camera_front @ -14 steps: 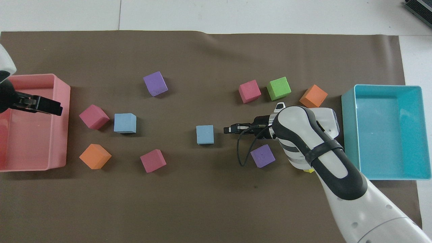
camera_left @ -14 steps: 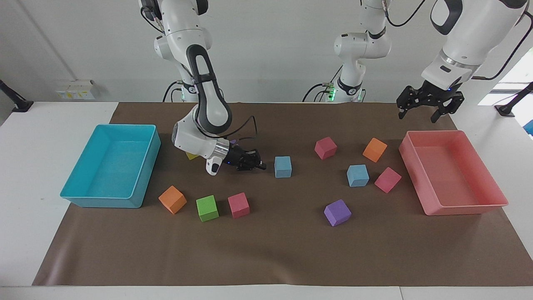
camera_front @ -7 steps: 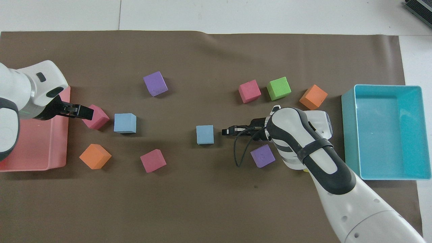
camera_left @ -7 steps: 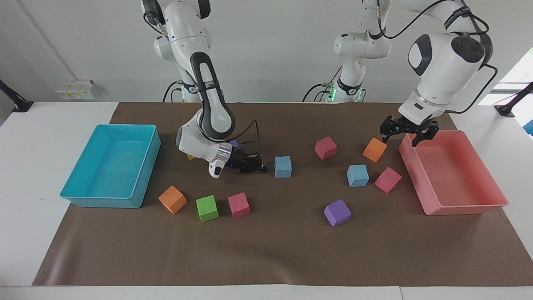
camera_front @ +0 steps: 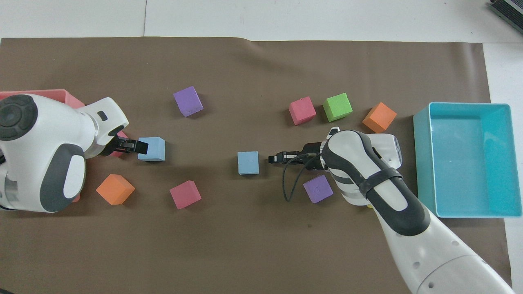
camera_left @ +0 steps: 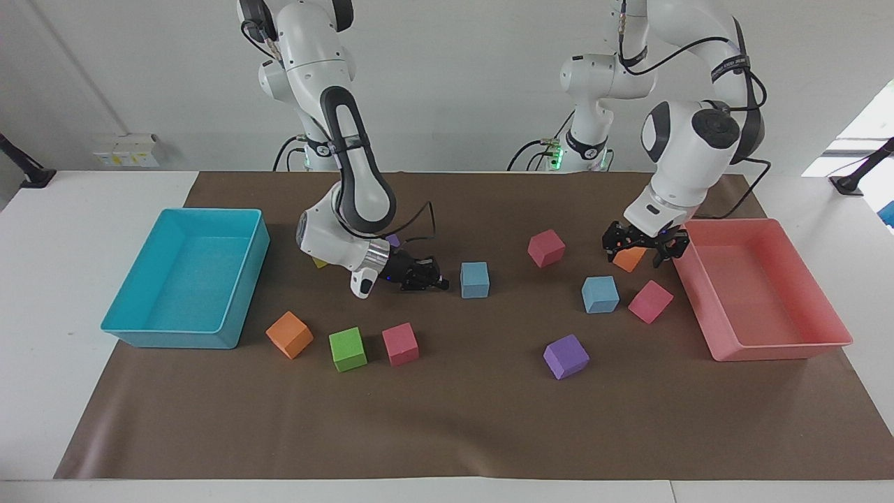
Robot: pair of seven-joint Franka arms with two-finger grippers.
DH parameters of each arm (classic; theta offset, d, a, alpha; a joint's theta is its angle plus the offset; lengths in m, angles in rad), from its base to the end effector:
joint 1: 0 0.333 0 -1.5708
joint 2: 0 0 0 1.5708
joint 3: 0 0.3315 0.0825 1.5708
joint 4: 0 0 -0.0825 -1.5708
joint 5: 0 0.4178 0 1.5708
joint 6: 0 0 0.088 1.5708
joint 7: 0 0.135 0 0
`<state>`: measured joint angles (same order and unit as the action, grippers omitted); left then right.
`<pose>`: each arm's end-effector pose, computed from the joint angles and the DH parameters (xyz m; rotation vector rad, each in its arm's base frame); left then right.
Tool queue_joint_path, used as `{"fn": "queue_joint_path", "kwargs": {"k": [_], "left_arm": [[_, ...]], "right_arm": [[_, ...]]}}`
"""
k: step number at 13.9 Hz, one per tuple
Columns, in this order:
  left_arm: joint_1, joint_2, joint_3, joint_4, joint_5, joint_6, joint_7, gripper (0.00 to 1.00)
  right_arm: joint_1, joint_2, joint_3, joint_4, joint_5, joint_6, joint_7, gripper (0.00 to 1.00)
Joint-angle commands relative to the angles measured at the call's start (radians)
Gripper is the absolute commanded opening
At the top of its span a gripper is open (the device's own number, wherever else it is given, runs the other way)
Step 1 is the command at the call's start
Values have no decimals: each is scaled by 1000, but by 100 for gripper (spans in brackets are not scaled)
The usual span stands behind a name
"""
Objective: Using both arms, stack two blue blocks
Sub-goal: 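Reach the left gripper to the light blue cube near the pink bin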
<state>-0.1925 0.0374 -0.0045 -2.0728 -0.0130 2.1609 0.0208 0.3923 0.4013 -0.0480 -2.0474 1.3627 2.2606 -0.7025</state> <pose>0.5788 -0.1164 0.3870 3.1077 -0.3288 0.0774 0.5736 0.2558 0.2119 -2.2211 -0.0115 -0.0243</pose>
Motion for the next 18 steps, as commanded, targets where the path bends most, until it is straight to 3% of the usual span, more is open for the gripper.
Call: {"fn": "queue_joint_path", "kwargs": {"k": [1,5,18], "left_arm": [[-34,42,14,-30,7,92,-44,100],[-51,126,15,-30,7,207,-84,100],[-50,168,15,-58,7,226,-93,100]], "right_arm": [[2,5,5,4,38,27,-37,0],[2,5,5,4,38,27,-37,0],[2,7,5,4,38,27,-37,0]]}}
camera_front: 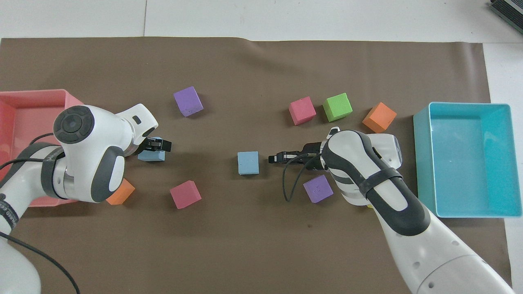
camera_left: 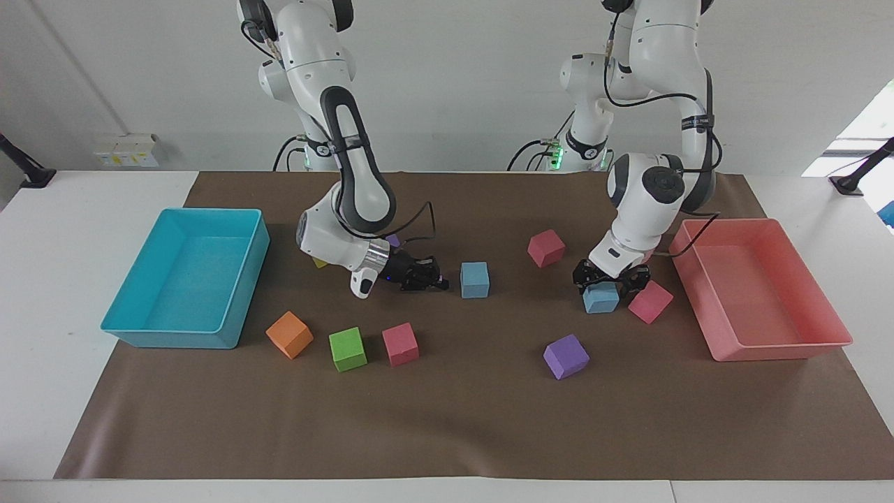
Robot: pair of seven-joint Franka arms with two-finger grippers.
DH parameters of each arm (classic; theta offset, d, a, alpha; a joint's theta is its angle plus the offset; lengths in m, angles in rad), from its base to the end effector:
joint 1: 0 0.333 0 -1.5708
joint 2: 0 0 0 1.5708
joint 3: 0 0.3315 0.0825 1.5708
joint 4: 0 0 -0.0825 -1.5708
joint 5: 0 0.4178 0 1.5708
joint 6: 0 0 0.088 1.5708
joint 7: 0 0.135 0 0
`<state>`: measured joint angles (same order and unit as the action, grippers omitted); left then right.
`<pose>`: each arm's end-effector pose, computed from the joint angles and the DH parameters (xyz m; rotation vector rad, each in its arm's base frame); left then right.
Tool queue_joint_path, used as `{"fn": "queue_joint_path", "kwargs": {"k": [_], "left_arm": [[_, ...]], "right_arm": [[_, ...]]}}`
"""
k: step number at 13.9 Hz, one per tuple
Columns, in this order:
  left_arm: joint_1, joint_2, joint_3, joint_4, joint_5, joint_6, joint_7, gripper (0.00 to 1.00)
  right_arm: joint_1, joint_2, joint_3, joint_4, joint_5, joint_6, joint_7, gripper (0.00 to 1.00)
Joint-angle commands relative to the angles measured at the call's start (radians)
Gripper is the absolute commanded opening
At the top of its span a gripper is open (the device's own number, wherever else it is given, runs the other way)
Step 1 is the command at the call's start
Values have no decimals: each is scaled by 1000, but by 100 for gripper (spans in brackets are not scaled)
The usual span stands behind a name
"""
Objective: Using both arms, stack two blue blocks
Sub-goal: 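Close the left gripper on the light blue cube and lift it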
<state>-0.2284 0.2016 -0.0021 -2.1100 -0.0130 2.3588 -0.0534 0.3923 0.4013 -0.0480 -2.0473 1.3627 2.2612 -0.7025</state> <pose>0.5894 -0.1387 0.2895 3.1134 -0.2622 0.0708 0.5737 0.2558 0.2119 -2.2214 -0.0113 -0.0250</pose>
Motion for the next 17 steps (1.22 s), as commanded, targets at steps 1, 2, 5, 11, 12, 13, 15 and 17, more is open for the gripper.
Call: {"fn": "queue_joint_path", "kwargs": {"k": [1,2,5,11,12,13,15,17], "left_arm": [[-9,5,13,-22,7,28,-19,100],[-9,5,13,-22,7,30,-19,100],[-8,7,13,-24,7,28,-19,100],[-6,10,13,-25,7,34,-17,95],[-5,10,13,-25,7,31,-17,85],[-5,10,13,-25,7,30,-16,75],[-3,10,13,-25,7,27,-14,57],[-3,10,13,-25,7,27,-14,46]], "right_arm": [[2,7,5,4,38,26,-37,0],[2,7,5,4,38,26,-37,0],[2,7,5,4,38,26,-37,0],[2,7,5,4,38,26,-37,0],[2,7,7,4,38,26,-37,0],[3,7,7,4,38,26,-37,0],[11,7,7,4,38,38,-37,0],[20,7,7,4,44,43,-35,0]]}}
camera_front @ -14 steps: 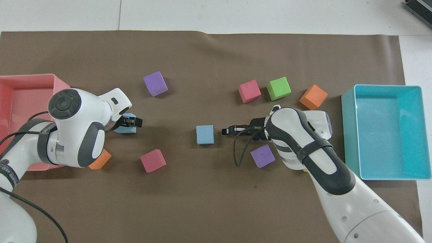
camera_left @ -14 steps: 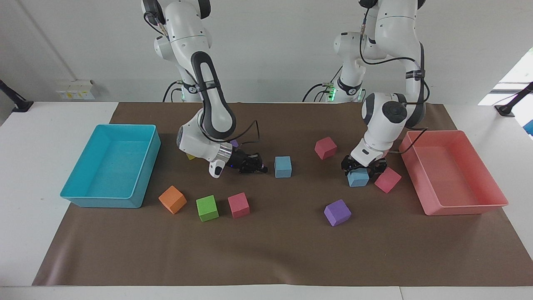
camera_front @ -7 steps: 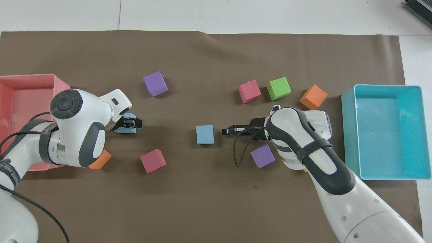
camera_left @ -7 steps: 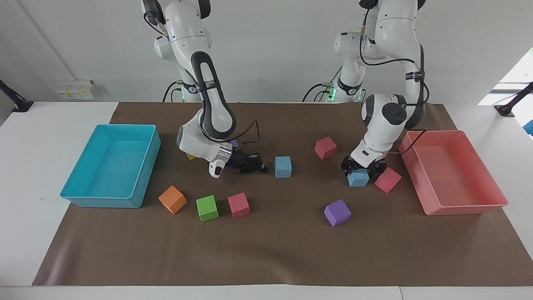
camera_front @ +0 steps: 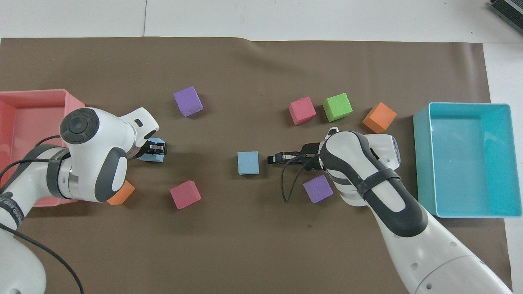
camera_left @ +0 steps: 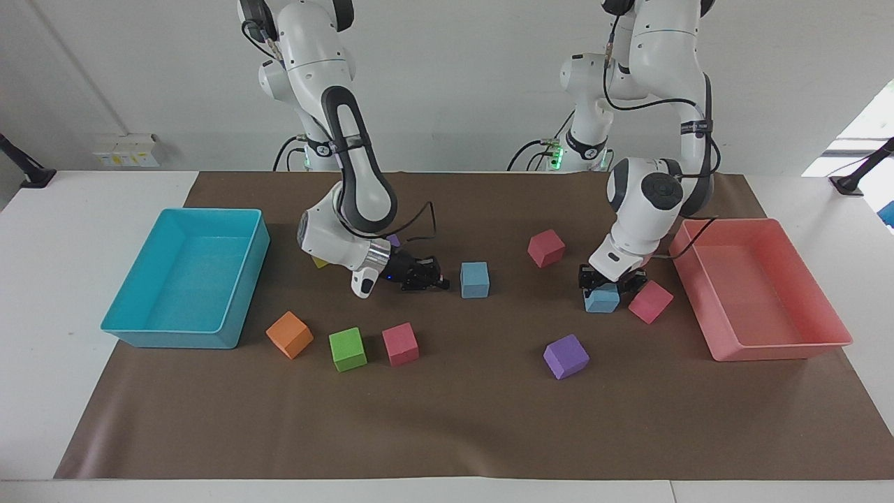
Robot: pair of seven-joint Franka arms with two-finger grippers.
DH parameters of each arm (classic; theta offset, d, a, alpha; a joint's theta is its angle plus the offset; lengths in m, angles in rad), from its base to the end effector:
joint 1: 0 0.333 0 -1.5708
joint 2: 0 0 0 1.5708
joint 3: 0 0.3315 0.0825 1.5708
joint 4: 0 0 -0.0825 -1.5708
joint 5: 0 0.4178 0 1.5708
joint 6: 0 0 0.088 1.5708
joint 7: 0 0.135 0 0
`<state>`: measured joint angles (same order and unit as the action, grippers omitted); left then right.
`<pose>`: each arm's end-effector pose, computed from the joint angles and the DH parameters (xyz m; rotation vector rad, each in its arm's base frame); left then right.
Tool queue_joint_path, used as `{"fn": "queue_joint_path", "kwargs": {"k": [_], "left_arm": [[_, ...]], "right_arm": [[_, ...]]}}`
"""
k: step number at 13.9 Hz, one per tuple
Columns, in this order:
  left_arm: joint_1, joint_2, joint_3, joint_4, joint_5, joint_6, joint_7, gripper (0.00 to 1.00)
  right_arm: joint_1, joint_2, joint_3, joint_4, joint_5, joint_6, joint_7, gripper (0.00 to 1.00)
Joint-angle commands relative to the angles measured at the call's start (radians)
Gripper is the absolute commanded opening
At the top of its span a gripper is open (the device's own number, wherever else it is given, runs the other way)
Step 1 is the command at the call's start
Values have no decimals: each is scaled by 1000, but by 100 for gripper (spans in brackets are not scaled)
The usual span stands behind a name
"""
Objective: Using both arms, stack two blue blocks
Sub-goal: 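Close the left gripper on the light blue cube and lift it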
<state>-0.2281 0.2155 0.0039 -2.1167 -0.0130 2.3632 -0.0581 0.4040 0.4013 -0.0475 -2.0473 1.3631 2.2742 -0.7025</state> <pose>0.5878 -0.1345 0.2784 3.1189 -0.2455 0.0462 0.5719 0.2612 0.2118 -2.2291 -0.0189 -0.0294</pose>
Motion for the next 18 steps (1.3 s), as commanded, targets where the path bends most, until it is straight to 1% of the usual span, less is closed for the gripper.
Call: {"fn": "queue_joint_path", "kwargs": {"k": [1,2,5,7,10,13,14,16,18], "left_arm": [[-3,-4,7,-19,7,19,-11,41],[-7,-4,7,-19,7,19,-11,38],[-14,-7,10,-6,7,10,-12,38],[-14,-27,10,-2,7,1,-12,38],[-19,-70,4,46,8,-103,-14,39],[-51,-126,1,73,8,-179,-43,41],[-69,-134,-1,96,8,-215,-70,41],[-121,-122,-1,177,14,-310,-139,41],[-170,-114,-2,205,16,-332,-216,41]], "right_arm": [[9,7,6,4,45,31,-35,0],[9,7,6,4,45,31,-35,0],[9,7,5,4,45,31,-35,0],[9,7,6,4,45,31,-35,0],[9,7,5,4,45,31,-35,0],[9,7,6,3,45,31,-35,0],[9,7,5,4,45,31,-37,0],[9,7,5,4,45,31,-37,0],[9,7,5,3,45,33,-35,0]]}}
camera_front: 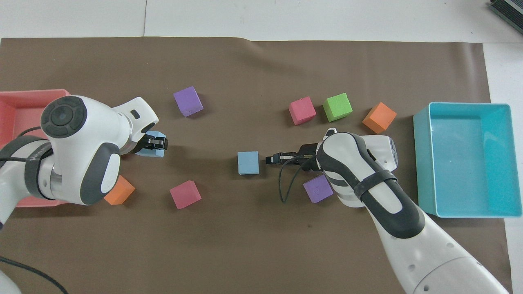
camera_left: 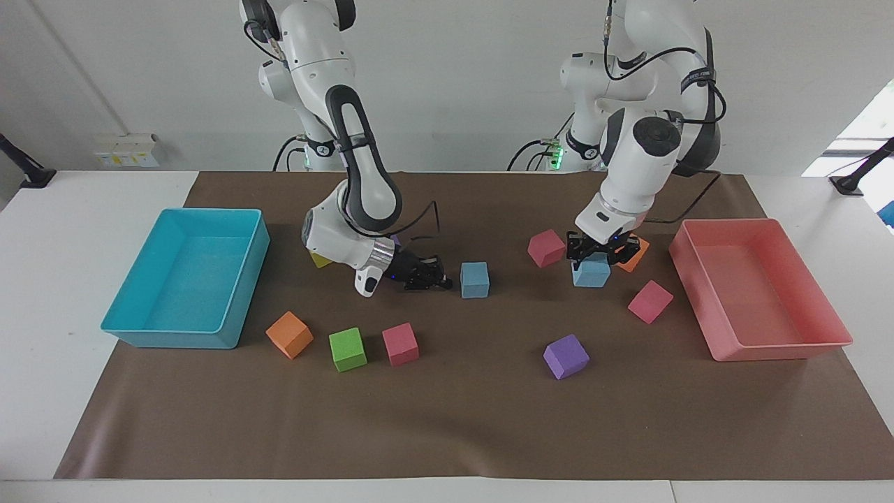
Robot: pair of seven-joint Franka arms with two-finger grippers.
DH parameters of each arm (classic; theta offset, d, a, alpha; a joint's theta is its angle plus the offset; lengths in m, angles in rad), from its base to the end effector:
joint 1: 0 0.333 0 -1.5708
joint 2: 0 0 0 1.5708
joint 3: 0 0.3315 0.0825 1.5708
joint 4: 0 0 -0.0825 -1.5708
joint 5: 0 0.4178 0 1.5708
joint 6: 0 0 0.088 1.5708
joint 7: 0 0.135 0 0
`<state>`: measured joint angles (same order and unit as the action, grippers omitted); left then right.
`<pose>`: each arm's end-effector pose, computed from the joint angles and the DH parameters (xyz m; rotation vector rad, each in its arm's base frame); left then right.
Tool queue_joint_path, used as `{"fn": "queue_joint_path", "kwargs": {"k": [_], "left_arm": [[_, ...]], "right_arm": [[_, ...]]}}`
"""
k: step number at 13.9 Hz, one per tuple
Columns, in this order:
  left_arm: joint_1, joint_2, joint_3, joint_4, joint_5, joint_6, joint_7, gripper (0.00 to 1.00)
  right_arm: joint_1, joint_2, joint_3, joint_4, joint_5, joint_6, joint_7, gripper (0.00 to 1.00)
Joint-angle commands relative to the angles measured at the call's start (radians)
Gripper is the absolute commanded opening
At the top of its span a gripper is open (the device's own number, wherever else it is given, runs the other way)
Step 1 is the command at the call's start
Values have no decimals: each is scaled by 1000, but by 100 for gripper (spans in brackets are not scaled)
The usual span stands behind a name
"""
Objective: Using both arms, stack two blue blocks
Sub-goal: 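Carry the blue cube with the left gripper over the center cube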
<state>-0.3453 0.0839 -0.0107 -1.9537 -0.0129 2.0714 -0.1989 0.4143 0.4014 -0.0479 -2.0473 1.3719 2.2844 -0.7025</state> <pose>0.5740 -0.2144 0.4101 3.1113 -0.2354 0.0455 0.5705 0.2658 0.2118 -2.2304 -0.0169 -0.0344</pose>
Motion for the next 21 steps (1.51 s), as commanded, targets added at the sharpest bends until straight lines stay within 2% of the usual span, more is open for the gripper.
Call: {"fn": "queue_joint_path", "kwargs": {"k": [1,4,11,16,18,21], "left_arm": [[-79,16,12,47,16,-39,-115,40],[-151,42,8,100,7,-40,-203,38],[-317,200,8,255,7,-21,-447,33],[-322,211,6,225,5,35,-448,29],[-342,238,6,211,4,76,-450,29],[-339,229,6,176,5,101,-448,29]], "right_arm": [[-2,7,5,3,36,23,-35,0],[-2,7,5,3,36,23,-35,0],[-2,7,5,3,36,23,-37,0],[-2,7,5,3,36,23,-37,0],[-2,7,5,3,36,23,-37,0],[-2,7,5,3,36,23,-37,0]]}}
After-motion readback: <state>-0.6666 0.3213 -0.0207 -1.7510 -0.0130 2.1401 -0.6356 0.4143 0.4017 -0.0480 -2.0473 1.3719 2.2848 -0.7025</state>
